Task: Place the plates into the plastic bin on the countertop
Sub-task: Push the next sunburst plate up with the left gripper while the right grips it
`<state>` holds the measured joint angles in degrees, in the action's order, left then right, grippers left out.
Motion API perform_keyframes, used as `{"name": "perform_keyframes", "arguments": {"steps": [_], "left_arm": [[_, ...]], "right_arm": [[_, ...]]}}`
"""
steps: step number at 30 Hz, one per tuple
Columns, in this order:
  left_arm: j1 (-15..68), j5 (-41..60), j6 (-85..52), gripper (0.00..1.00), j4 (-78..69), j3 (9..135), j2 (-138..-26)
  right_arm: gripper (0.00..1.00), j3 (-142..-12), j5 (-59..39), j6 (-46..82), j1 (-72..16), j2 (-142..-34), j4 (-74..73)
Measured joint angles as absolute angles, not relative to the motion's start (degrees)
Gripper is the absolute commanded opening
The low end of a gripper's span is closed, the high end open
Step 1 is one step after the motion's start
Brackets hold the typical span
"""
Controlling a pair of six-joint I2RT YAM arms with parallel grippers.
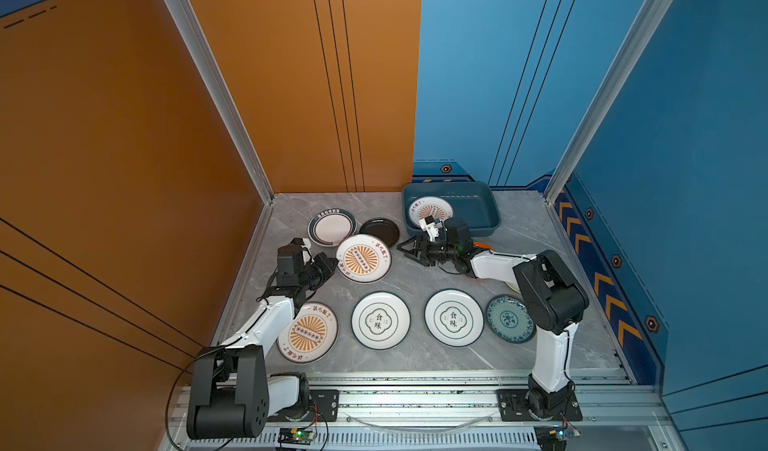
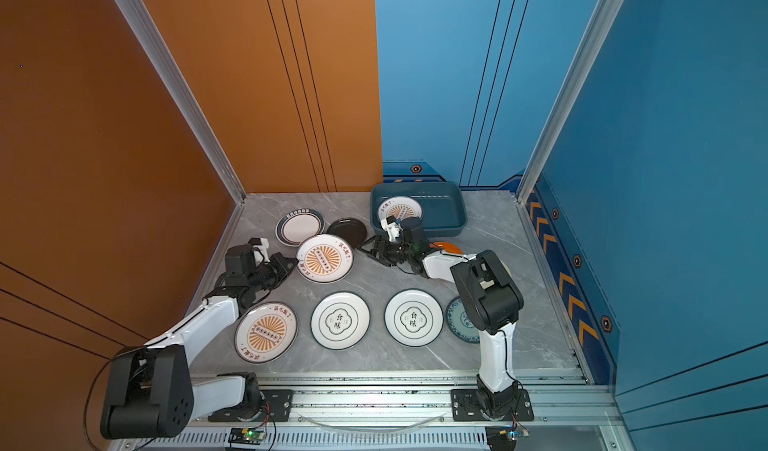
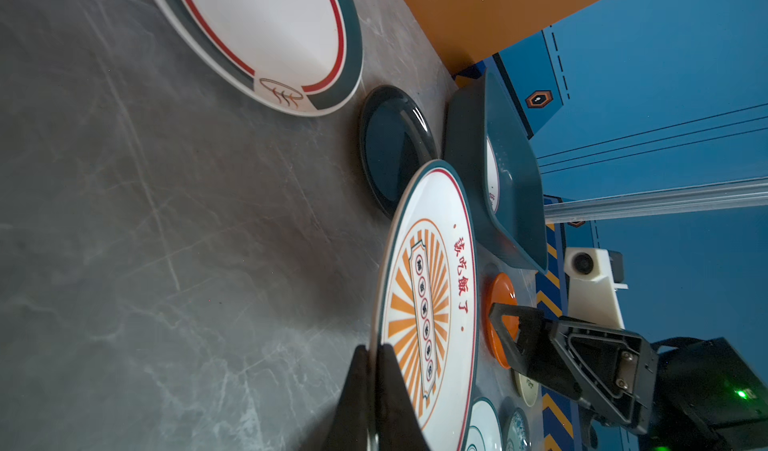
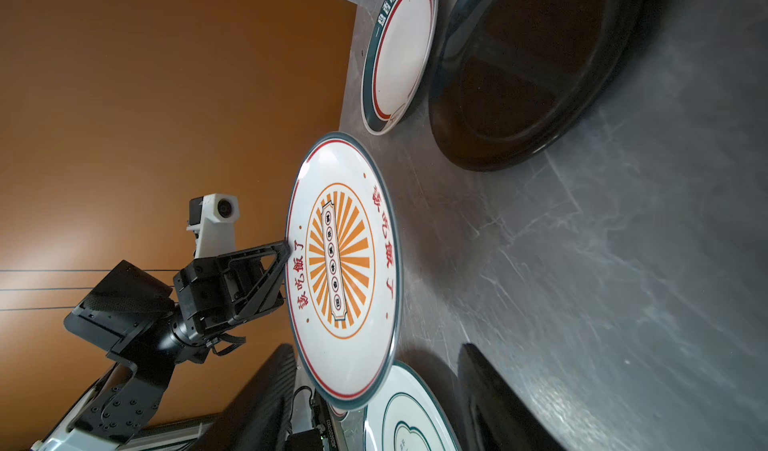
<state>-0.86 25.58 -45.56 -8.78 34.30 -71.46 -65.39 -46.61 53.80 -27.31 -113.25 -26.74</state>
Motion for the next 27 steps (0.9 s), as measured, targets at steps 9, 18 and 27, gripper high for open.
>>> {"name": "perform_keyframes", "arguments": {"steps": [9,18,27], "left_arm": [[2.66,25.52,-46.61,0.00,-8.64,35.83,-71.46],[5.08,25.32,-47.03,0.00,-8.91,38.35,-73.65],[6.50,24.93,-47.07,0.00,-10.15,38.96,-77.14]], "right_arm": [[0.64,-65.39,-46.92,56.05,-28.91,-114.63,-29.89],[0.51,-65.39,-48.40,61.32,-29.82,-117.86,-36.29],[0.19,-65.39,-49.76,67.22,-29.95,-121.32,-43.11]]}}
